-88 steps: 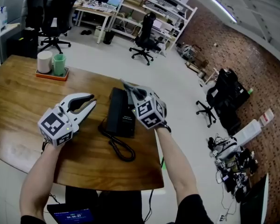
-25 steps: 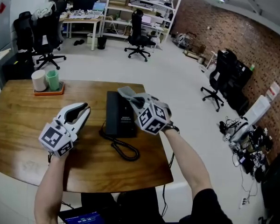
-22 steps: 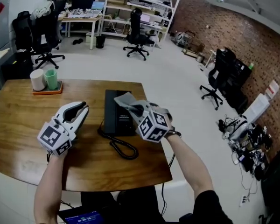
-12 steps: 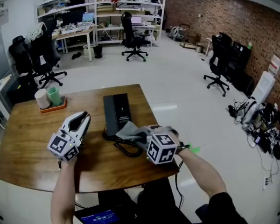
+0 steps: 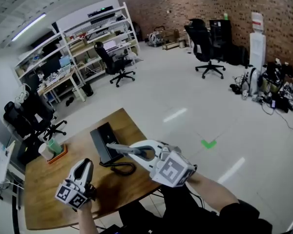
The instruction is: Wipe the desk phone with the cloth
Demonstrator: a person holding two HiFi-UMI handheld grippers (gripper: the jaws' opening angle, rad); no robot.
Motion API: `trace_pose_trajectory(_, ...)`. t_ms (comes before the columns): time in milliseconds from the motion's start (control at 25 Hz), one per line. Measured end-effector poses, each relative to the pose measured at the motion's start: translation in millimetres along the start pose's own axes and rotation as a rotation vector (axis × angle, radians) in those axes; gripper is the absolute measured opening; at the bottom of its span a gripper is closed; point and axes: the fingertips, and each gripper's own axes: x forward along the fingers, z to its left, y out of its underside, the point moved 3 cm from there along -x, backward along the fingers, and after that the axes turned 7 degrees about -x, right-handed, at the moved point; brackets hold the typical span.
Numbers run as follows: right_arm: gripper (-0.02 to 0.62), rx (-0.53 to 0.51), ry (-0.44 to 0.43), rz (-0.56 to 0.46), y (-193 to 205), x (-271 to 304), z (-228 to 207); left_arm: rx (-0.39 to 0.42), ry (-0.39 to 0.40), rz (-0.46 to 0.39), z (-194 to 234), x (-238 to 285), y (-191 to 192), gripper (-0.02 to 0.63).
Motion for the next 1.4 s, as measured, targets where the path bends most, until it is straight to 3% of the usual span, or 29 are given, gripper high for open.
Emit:
trace_pose_trajectory(200, 0.025, 0.123, 0.084, -0.202, -50.0, -38.8, -8.9, -0.013, 0.055, -0.083, -70.0, -5.4, -30.4, 0.041)
trace_pose_trajectory(440, 0.025, 0.198, 0.094, -0.286, -75.7, -58.3, 0.7, -0.011, 0.06, -0.091, -125.6, -21.4, -59.6, 0.041)
trace_pose_trajectory(840, 0.023, 0.159, 0.086, -0.431, -125.8, -122.0, 15.7, 0.139, 0.091, -0.122, -217.2, -16.8, -88.6, 0.04)
trace_pose_trajectory(1000, 0.023, 0.19, 0.119, -0.412, -132.4, -136.8, 14.4, 0.17, 0.1, -0.151, -237.9, -14.8, -100.3, 0.04)
trace_pose_trajectory(1120, 0.023, 0.152, 0.111, -0.398, -132.6, -146.1, 15.8, 0.195, 0.107, -0.156, -250.2, -12.5, -106.3, 0.041)
trace_pose_trajectory(1400, 0.023, 0.115, 0.108, -0.461, -135.3, -162.5, 16.8, 0.26, 0.11, -0.12, -270.1, -0.1, -111.2, 0.04)
